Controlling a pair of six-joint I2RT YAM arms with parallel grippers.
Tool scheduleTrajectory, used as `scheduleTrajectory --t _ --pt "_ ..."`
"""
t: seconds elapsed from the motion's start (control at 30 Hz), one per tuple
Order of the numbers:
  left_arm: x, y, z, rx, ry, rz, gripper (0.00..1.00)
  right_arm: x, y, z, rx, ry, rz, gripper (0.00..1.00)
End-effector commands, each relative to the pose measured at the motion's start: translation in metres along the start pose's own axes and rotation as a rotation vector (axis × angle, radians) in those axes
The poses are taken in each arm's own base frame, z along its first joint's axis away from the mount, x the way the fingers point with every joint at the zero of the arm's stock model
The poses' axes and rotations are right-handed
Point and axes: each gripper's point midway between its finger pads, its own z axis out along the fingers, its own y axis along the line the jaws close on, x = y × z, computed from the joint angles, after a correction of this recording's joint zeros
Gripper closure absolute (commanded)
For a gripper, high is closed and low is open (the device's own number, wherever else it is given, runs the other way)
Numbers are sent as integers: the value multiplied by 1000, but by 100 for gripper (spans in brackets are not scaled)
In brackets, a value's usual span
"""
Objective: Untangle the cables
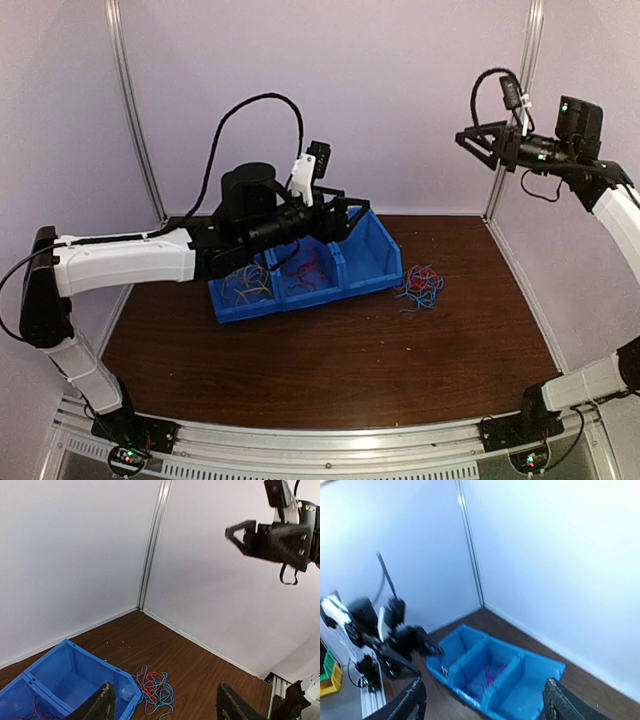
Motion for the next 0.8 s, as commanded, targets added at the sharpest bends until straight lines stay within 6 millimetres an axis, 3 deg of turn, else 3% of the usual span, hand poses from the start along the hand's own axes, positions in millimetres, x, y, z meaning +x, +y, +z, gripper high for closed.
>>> scheduleTrajectory --t 0.0,0.07,0.1,0.3,0.5,0.63,0.77 --pt "-15 10 4 -57 -34 -47 30 -113 46 -11 -321 -264 256 19" --pt "-5 14 6 -74 -13 -59 30 -128 50 -16 -349 -302 274 11" --pt "-1 16 7 -81 -5 -65 30 -134 51 -18 -346 -314 274 2" --pt "17 19 20 -89 37 -82 29 -167 55 -28 -316 -341 295 0" --pt "19 12 40 -48 64 -73 29 -165 68 -29 -500 -351 355 0" --pt "25 14 39 -50 72 -70 29 -167 93 -52 -642 -406 321 0" --pt "30 15 35 -54 81 -68 29 -169 100 -56 -631 -404 289 0"
